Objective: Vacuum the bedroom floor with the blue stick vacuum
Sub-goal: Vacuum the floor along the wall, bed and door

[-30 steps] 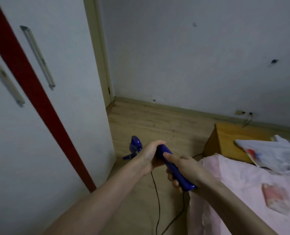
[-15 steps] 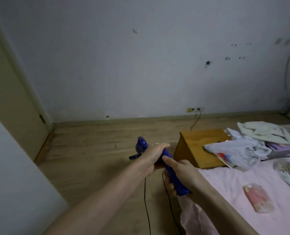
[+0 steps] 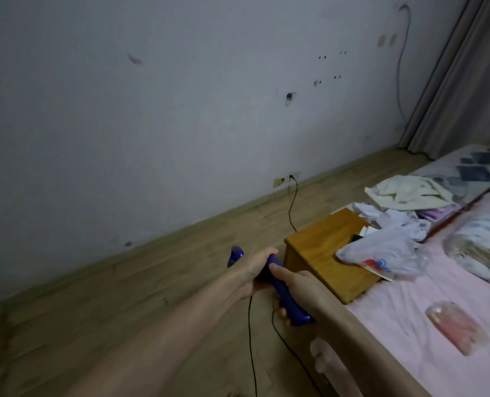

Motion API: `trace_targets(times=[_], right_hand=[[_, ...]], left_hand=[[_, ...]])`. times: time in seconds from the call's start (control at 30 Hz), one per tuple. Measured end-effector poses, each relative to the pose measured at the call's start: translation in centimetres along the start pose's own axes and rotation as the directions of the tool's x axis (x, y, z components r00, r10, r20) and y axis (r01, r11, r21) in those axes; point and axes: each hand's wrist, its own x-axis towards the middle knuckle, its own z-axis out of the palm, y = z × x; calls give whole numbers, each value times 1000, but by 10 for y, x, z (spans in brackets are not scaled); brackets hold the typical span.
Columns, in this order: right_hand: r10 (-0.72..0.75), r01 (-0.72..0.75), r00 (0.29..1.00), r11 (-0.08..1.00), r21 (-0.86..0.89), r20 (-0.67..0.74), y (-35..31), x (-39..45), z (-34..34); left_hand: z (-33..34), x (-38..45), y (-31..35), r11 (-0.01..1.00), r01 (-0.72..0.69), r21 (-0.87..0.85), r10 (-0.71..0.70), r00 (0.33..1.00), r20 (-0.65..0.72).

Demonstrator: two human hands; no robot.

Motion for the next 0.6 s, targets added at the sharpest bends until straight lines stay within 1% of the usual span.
trace_targets(times=[0.1,0.2,0.3,0.4,0.5,0.6], right_hand=[[12,-11,999,1000,19,-43,-34,57,-2],[9,-7,998,1000,27,-58,-69,107,-3],[10,-6,995,999,39,-104,-104,155,-5],[7,-4,992,1000,27,-127,-138,205,-7],[24,-15,987,998,57,-160,-171,258,-10],[28,-5,979,993,115,-202,-202,308,-11]], left_hand=[[-12,51,42,1000,1,29,-1,1000,-7],[-20,94,85,999,-4,43,3,1000,19],[-32,141,125,998,-5,69,3,999,35],[-43,190,167,998,-6,62,2,999,54],[-52,240,209,997,30,70,-39,992,122],[-58,290,251,992,29,119,-52,979,197]])
